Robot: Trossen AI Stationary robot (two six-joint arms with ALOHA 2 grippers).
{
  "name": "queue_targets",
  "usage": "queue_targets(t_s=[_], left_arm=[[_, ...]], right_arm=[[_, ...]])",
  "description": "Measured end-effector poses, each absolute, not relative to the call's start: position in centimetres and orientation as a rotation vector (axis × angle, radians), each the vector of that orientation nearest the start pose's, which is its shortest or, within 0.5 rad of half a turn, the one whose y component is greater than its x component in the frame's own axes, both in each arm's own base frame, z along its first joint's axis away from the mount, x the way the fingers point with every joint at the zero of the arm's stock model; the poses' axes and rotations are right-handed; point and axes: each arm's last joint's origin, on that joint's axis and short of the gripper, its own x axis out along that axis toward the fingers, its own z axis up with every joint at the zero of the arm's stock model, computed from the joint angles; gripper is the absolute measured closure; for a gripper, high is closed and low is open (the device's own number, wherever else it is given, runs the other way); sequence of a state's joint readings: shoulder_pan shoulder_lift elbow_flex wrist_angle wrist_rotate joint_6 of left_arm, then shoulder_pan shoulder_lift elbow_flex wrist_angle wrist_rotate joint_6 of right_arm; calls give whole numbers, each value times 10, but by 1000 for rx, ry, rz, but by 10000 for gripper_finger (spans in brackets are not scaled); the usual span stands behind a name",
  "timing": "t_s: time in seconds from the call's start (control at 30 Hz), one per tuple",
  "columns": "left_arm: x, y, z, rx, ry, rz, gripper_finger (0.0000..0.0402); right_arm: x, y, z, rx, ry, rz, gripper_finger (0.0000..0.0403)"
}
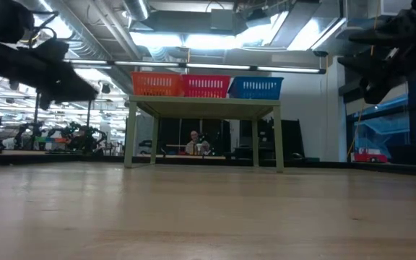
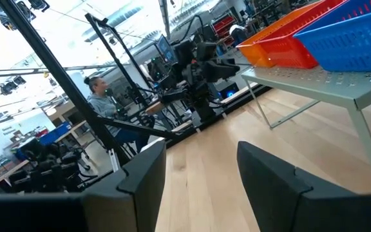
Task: Pick & Place Office Desk Supplies
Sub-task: Return to Home Position
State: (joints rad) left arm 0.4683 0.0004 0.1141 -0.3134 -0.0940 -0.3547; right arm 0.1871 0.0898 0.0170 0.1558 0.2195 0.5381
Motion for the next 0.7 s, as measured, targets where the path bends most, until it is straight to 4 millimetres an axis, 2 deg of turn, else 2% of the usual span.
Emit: queue_targets(t_s=[0.13, 0.3, 0.57, 0.7], left_arm=[[80, 39, 174, -365, 47, 577, 286], [81, 37, 174, -337, 30, 655, 286], [83, 31, 173, -339, 39, 606, 286], [86, 28, 171, -347, 84, 503, 286]], right_arm=[[101, 13, 177, 552, -85, -11, 208], [101, 13, 176, 551, -80, -12, 208], [101, 13, 176, 551, -80, -12, 208], [101, 13, 176, 552, -80, -12, 208]])
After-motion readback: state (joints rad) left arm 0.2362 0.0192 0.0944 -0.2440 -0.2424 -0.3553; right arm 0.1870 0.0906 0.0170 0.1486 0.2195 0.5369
